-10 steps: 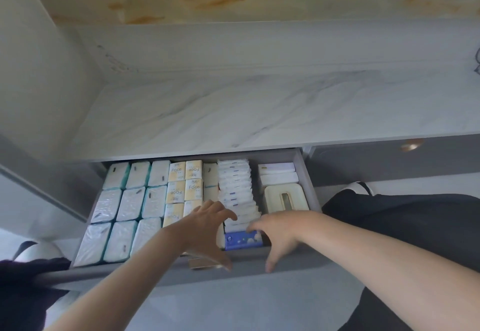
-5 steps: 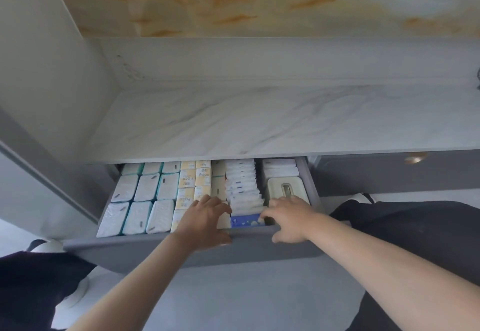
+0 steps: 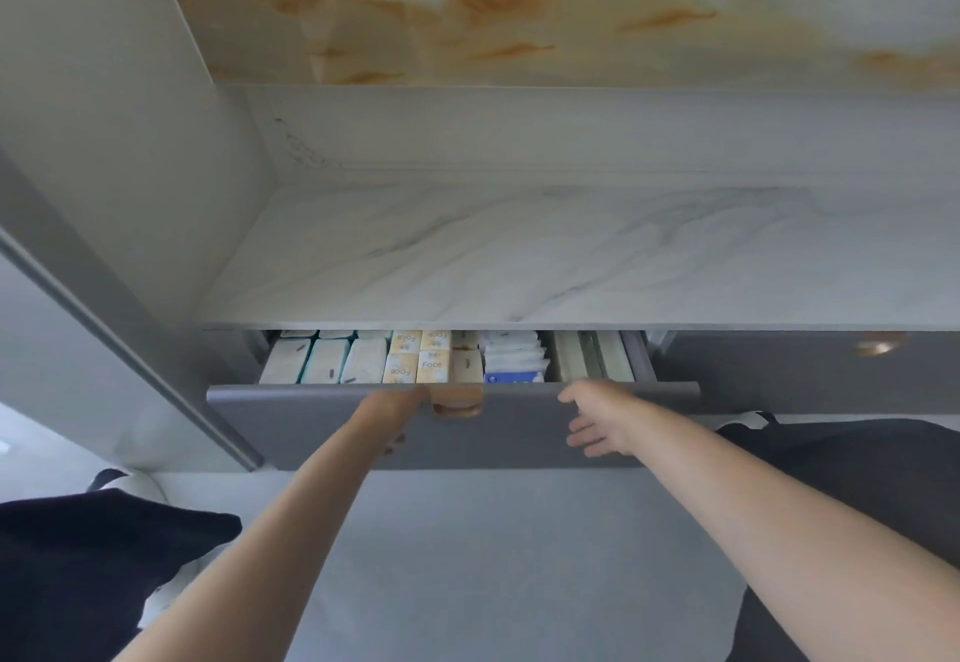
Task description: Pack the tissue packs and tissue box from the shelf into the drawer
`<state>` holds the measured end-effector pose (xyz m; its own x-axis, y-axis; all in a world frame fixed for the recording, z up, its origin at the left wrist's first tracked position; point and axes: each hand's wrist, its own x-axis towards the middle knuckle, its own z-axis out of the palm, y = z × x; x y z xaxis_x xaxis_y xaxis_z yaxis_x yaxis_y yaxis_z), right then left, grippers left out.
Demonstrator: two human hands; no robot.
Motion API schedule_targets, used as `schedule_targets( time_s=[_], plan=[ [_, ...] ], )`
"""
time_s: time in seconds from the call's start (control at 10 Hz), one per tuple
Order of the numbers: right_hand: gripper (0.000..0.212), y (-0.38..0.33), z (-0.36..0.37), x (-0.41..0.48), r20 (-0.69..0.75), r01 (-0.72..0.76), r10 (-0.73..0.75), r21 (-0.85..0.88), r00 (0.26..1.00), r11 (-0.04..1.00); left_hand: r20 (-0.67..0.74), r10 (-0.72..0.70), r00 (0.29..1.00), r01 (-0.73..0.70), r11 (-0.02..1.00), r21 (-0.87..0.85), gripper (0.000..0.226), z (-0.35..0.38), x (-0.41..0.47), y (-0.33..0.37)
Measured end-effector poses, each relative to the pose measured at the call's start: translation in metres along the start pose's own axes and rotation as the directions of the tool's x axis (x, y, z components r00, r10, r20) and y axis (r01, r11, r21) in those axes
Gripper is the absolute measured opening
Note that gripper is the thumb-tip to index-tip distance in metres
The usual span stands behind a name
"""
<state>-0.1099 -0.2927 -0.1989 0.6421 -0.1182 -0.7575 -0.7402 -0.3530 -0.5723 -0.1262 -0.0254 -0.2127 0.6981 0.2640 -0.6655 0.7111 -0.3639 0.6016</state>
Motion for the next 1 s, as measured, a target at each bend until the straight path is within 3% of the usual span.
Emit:
schedule_targets(
  time_s=[0.1, 0.3, 0.5, 0.7, 0.8, 0.9, 1.0],
  plan=[
    [0.056, -0.008, -0.007, 0.015, 0.053, -0.042, 0.030, 0.227, 0.998, 0.973, 0.072, -0.019, 0.997, 0.042, 0.939, -0.341, 0.048, -0.008, 0.013, 0.006],
    [0.067, -0.036, -0.004, 0.038, 0.093, -0.044, -0.007, 0.533, 0.996, 0.845, 0.107, 0.090, 0.990, -0.032, 0.891, -0.453, 0.039, -0.004, 0.038, 0.018],
    [0.062, -0.056, 0.000, 0.061, 0.084, -0.023, -0.045, 0.671, 0.995, 0.741, 0.092, 0.179, 0.979, -0.108, 0.851, -0.514, 0.050, -0.006, 0.059, 0.034],
    [0.050, -0.056, 0.007, 0.065, 0.087, -0.010, -0.060, 0.641, 0.994, 0.768, 0.126, 0.163, 0.979, -0.085, 0.875, -0.476, 0.049, -0.008, 0.069, 0.041],
    [0.032, -0.061, 0.009, 0.052, 0.042, -0.044, 0.028, 0.459, 0.999, 0.887, 0.107, 0.142, 0.984, -0.075, 0.876, -0.476, 0.042, -0.012, 0.058, 0.046],
    [0.032, -0.073, 0.016, 0.031, -0.009, 0.040, -0.039, 0.220, 0.999, 0.975, 0.093, 0.223, 0.970, -0.155, 0.870, -0.468, 0.034, -0.022, 0.028, 0.067],
    [0.025, -0.108, 0.018, -0.017, -0.035, 0.336, -0.335, 0.180, 0.941, 0.924, -0.023, 0.514, 0.857, -0.471, 0.766, -0.437, 0.034, -0.049, -0.024, 0.104]
  ],
)
